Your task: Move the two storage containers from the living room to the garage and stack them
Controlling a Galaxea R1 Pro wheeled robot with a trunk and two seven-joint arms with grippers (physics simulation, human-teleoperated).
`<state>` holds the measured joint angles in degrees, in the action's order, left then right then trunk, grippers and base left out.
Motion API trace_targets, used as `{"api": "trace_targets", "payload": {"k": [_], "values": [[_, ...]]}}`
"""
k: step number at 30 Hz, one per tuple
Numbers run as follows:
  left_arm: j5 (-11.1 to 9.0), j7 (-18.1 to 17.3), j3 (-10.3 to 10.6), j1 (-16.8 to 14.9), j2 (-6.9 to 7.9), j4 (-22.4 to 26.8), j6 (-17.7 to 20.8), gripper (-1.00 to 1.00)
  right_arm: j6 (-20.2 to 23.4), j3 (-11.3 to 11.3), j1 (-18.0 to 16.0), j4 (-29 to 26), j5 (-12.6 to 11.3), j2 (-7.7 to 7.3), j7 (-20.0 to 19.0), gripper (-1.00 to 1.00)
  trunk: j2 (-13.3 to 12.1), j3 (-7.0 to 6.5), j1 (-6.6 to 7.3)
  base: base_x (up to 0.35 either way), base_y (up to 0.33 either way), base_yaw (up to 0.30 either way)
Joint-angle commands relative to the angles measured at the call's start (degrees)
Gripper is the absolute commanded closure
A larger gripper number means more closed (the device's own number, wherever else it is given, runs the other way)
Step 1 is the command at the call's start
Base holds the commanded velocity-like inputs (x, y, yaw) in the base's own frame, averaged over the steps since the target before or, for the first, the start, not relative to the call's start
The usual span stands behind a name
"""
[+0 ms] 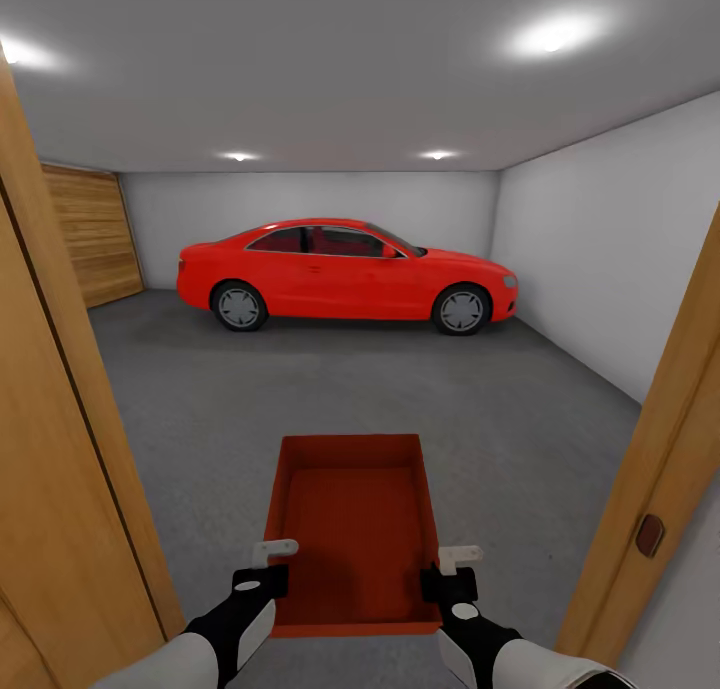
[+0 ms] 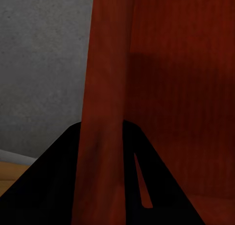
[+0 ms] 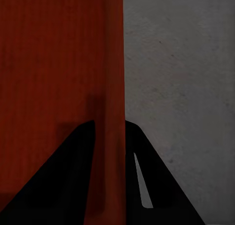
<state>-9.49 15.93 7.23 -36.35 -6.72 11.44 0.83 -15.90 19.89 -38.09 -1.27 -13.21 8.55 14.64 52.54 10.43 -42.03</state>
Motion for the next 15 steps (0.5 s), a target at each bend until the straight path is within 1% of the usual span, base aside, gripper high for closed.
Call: {"api": "trace_targets", "payload": {"k": [1, 5, 10, 15], "values": [[-3.3, 0.2, -1.8, 0.0, 3.79, 0.0, 0.1, 1.0, -0.6, -4.1, -0.1, -0.2, 0.6, -0.3, -0.1, 1.0, 0.1, 0.08, -0.01, 0.0, 0.0, 0.0], [-3.3, 0.4, -1.8, 0.0, 3.72, 0.0, 0.1, 1.0, -0.6, -4.1, -0.1, -0.2, 0.6, -0.29, -0.1, 1.0, 0.1, 0.08, -0.01, 0.0, -0.029, 0.0], [-3.3, 0.6, -1.8, 0.0, 3.71, 0.0, 0.1, 1.0, -0.6, -4.1, -0.1, -0.2, 0.6, -0.29, -0.1, 1.0, 0.1, 0.08, -0.01, 0.0, -0.197, 0.0], [-3.3, 0.6, -1.8, 0.0, 3.67, 0.0, 0.1, 1.0, -0.6, -4.1, -0.1, -0.2, 0.6, -0.29, -0.1, 1.0, 0.1, 0.08, -0.01, 0.0, -0.01, 0.0]]}}
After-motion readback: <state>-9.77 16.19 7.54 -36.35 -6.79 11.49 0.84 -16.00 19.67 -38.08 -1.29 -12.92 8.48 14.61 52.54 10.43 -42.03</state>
